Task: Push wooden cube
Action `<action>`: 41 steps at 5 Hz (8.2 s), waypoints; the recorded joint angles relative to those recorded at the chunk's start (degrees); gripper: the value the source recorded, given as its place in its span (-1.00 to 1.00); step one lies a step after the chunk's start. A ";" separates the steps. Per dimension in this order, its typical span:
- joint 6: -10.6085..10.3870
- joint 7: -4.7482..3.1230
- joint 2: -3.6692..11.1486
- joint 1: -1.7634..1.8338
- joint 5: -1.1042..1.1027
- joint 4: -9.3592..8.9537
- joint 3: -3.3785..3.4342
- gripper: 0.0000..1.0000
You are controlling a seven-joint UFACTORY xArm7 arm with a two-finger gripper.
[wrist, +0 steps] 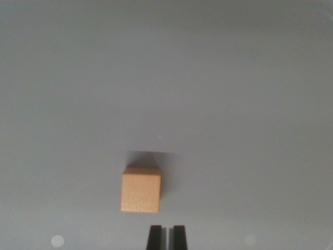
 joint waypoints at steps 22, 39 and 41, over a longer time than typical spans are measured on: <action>-27.48 6.05 -0.67 1.09 -2.17 -28.68 1.66 -1.00; -43.30 9.53 -1.06 1.72 -3.42 -45.20 2.62 -1.00; -44.08 9.70 -1.08 1.75 -3.48 -46.02 2.67 -1.00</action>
